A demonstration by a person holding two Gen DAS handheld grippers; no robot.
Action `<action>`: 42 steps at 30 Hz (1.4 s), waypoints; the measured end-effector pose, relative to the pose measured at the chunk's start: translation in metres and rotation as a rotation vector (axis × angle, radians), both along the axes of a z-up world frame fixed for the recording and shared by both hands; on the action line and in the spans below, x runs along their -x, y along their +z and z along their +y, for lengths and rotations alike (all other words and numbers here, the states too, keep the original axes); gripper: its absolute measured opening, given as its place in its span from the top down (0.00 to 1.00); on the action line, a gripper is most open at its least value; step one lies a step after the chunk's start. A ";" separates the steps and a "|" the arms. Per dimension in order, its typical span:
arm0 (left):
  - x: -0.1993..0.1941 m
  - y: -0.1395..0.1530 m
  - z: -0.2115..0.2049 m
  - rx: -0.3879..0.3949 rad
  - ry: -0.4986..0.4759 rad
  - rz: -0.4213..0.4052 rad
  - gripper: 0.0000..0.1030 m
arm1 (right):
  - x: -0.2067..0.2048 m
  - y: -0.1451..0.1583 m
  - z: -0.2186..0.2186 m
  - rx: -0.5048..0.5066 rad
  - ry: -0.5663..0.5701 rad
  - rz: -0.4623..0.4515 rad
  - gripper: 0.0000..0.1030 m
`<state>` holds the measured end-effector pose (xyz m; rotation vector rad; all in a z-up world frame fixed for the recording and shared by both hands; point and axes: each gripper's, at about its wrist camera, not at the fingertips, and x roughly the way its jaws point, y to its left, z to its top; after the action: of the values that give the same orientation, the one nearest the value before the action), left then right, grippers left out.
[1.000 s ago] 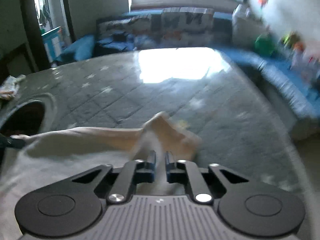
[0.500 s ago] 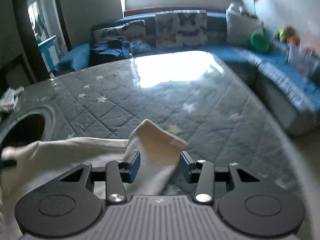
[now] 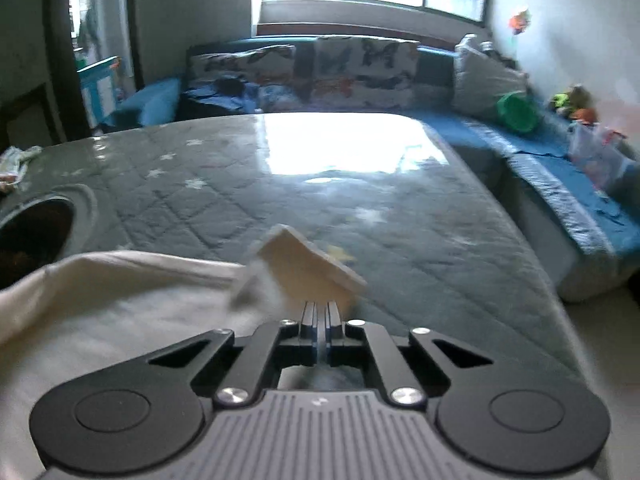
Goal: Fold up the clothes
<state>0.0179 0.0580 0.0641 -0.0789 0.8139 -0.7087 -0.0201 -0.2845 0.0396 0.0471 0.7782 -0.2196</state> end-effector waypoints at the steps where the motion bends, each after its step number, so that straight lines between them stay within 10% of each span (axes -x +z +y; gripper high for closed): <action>1: -0.002 0.000 0.003 0.004 0.008 0.001 0.60 | 0.010 0.003 -0.006 0.023 -0.025 0.014 0.97; 5: -0.009 -0.003 0.010 0.009 0.037 0.024 0.54 | 0.030 0.018 -0.011 0.058 -0.043 0.015 0.93; 8: -0.009 -0.007 0.010 -0.012 0.052 0.043 0.54 | 0.018 0.032 -0.008 -0.068 -0.005 -0.056 0.61; 18: -0.005 0.005 0.037 -0.017 0.124 0.010 0.44 | -0.046 0.000 0.026 -0.079 0.068 0.000 0.62; 21: -0.008 0.005 0.045 -0.017 0.158 0.017 0.41 | -0.045 -0.008 0.027 -0.090 0.057 0.021 0.83; 26: -0.013 0.004 0.055 -0.011 0.203 0.029 0.38 | -0.016 0.002 0.017 -0.056 0.038 -0.021 0.89; 37: -0.035 0.005 0.030 -0.005 0.236 0.037 0.31 | 0.041 0.024 -0.022 -0.087 -0.030 -0.065 0.89; 42: -0.055 0.009 0.018 -0.029 0.309 0.033 0.25 | 0.035 0.023 -0.021 -0.141 -0.014 -0.075 0.68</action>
<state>0.0734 0.0757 0.0728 -0.1863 0.8218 -0.4043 -0.0554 -0.3051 0.0631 0.1935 0.7184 -0.1752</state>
